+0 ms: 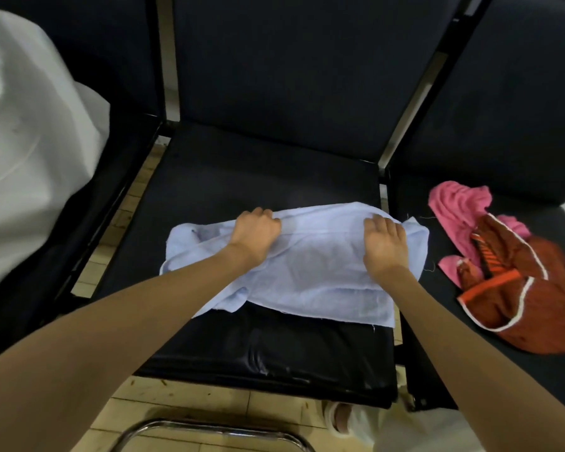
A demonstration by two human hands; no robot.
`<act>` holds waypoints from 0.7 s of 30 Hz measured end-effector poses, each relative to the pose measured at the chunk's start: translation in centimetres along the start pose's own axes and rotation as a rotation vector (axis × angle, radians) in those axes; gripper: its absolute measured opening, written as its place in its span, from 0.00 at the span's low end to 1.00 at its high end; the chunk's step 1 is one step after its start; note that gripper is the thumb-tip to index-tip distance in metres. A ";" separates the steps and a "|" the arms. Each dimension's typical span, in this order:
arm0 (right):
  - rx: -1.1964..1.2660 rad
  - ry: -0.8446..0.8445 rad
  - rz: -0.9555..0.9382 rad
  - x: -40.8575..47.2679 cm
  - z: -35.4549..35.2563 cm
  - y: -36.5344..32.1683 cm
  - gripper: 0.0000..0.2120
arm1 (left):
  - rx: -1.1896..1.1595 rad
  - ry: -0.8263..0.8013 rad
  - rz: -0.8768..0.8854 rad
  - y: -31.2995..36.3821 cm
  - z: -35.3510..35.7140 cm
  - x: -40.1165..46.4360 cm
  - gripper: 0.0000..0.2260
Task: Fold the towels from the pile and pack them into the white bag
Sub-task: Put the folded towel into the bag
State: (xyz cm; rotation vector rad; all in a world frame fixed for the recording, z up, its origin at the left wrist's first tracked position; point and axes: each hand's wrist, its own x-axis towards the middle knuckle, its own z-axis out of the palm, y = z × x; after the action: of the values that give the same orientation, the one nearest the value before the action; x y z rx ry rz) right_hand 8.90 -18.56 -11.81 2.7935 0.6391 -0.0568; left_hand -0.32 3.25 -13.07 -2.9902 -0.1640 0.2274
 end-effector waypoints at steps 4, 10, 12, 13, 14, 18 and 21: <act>-0.080 0.007 0.077 0.2 -0.3 1.7 0.22 | -0.026 0.015 -0.006 0.3 -0.3 0.3 0.14; -0.116 -0.105 0.176 0.4 -0.4 3.2 0.16 | -0.007 0.031 0.018 0.7 -0.2 1.1 0.14; -0.122 -0.083 0.172 0.2 -0.3 3.3 0.15 | -0.004 0.008 0.012 0.9 0.1 1.3 0.14; -0.127 -0.067 0.162 0.1 -0.3 3.4 0.15 | -0.012 0.004 0.008 0.9 0.1 1.4 0.14; -0.135 -0.052 0.147 0.0 -0.3 3.6 0.15 | -0.023 0.000 0.008 0.9 0.2 1.5 0.14; -0.095 0.050 0.112 -0.1 -0.6 3.6 0.16 | -0.222 -0.012 -0.091 0.4 -0.6 1.6 0.11; 0.083 0.220 0.050 -0.2 -1.5 2.3 0.15 | -0.720 0.106 -0.356 -0.8 -1.4 2.2 0.08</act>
State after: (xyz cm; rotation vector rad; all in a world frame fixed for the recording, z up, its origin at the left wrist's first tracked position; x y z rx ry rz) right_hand 9.69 -20.19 -9.74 2.9191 0.6286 0.2421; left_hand 1.97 4.13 -11.93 -3.5633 -0.9377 -0.0495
